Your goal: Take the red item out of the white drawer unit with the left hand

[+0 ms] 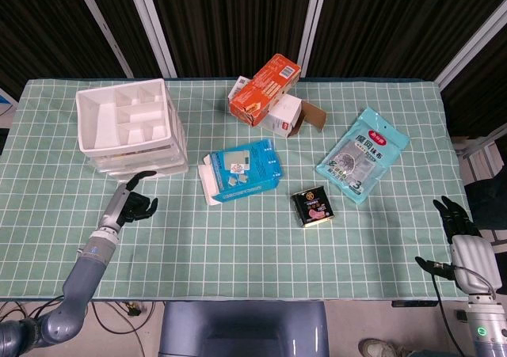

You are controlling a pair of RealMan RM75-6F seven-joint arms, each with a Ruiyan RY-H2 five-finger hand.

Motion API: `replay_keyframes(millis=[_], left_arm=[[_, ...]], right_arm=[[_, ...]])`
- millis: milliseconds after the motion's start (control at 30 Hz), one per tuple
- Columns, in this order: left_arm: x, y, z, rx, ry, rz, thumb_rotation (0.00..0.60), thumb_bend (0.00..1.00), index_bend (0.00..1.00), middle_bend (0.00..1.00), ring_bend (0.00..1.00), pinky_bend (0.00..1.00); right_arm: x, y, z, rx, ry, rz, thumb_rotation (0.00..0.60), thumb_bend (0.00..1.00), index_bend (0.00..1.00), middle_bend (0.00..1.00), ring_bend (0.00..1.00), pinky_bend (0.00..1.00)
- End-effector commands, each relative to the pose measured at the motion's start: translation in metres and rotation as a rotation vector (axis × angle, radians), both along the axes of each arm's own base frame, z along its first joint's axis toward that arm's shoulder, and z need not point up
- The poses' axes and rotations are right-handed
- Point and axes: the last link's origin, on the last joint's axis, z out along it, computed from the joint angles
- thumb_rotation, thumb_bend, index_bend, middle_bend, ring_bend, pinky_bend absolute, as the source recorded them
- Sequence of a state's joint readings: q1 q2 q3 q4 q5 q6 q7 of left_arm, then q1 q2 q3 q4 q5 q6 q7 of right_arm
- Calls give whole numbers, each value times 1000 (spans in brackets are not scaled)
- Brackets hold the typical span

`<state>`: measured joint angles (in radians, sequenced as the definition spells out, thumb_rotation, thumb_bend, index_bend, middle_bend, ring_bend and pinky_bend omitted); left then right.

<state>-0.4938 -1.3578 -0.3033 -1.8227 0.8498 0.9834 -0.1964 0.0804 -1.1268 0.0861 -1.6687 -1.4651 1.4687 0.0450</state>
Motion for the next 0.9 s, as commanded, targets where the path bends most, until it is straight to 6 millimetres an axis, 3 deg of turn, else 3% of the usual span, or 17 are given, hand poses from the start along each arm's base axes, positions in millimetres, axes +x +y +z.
replay_keyframes(millis=[33, 200, 433, 900], left_arm=[[3, -9, 15, 68, 210, -134, 600, 448, 184, 956, 951, 1000], [14, -5, 34, 171, 387, -220, 600, 448, 186, 966, 959, 1000], [22, 6, 47, 224, 487, -202, 600, 448, 202, 981, 971, 1000], [13, 18, 44, 189, 574, -111, 600, 448, 225, 987, 972, 1000]], right_arm=[[0, 0, 0, 0, -1, 0, 600, 63, 0, 0, 0, 223], [0, 0, 0, 0, -3, 1, 600, 63, 0, 0, 0, 223], [0, 1, 0, 2, -7, -2, 600, 64, 0, 0, 0, 223], [0, 0, 0, 4, -8, -4, 600, 63, 0, 0, 0, 223]])
